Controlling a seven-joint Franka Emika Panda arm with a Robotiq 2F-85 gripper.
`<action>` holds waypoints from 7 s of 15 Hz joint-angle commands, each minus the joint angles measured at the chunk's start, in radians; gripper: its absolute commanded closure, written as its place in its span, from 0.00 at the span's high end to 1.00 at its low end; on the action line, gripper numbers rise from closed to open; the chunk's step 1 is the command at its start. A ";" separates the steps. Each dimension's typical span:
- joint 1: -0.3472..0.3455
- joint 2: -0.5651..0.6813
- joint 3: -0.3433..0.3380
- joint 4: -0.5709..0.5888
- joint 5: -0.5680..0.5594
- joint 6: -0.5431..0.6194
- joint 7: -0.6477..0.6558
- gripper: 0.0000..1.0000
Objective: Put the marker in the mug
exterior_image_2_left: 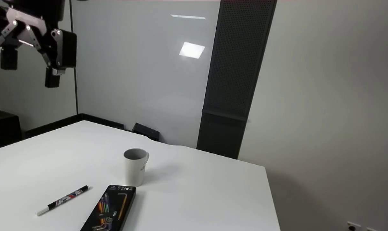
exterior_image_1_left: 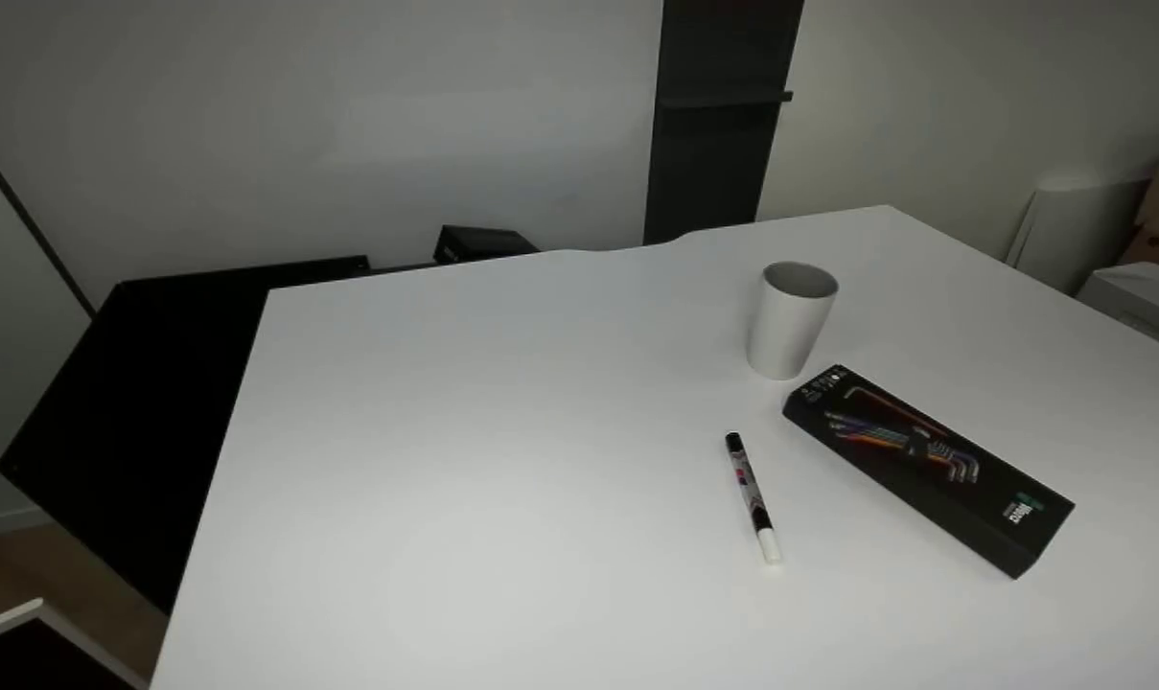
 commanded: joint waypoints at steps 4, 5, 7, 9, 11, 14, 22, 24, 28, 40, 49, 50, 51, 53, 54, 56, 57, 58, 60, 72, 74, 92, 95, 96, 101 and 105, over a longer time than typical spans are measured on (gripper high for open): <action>-0.002 0.139 0.104 -0.062 -0.044 0.288 0.148 1.00; 0.000 0.172 0.115 -0.058 -0.042 0.316 0.168 1.00; 0.004 0.258 0.132 -0.031 -0.043 0.363 0.207 1.00; 0.008 0.350 0.147 -0.006 -0.053 0.422 0.249 1.00; 0.013 0.438 0.155 0.029 -0.067 0.448 0.282 1.00; 0.029 0.534 0.156 0.066 -0.058 0.471 0.339 1.00; 0.102 0.706 0.111 0.069 -0.172 0.580 0.634 1.00; 0.115 0.730 0.109 0.057 -0.165 0.614 0.636 1.00; 0.143 0.775 0.106 0.040 -0.155 0.708 0.624 1.00; 0.293 0.863 -0.011 -0.032 -0.194 0.841 0.817 1.00; 0.331 0.928 -0.018 -0.083 -0.136 1.047 0.859 1.00; 0.329 0.935 -0.013 -0.090 -0.119 1.086 0.851 1.00; 0.321 0.944 0.000 -0.095 -0.094 1.126 0.834 1.00; 0.309 0.963 0.021 -0.100 -0.051 1.177 0.808 1.00; 0.307 0.972 0.026 -0.101 -0.030 1.193 0.803 1.00; 0.296 0.987 0.048 -0.100 0.007 1.207 0.784 0.75; 0.297 0.995 0.051 -0.098 0.021 1.212 0.776 0.74; 0.297 1.000 0.055 -0.098 0.035 1.217 0.768 0.67; 0.299 1.008 0.057 -0.098 0.054 1.222 0.756 0.56; 0.290 0.981 0.038 -0.080 0.086 1.185 0.701 0.08; 0.279 0.961 0.028 -0.060 0.078 1.146 0.678 0.08; -0.025 0.859 0.093 0.323 0.228 0.468 0.486 0.08; -0.052 0.887 0.089 0.397 0.284 0.350 0.479 0.08; -0.060 0.897 0.089 0.422 0.301 0.312 0.478 0.08; -0.093 0.953 0.081 0.572 0.387 0.122 0.512 0.08; -0.109 0.991 0.063 0.668 0.435 0.029 0.544 0.08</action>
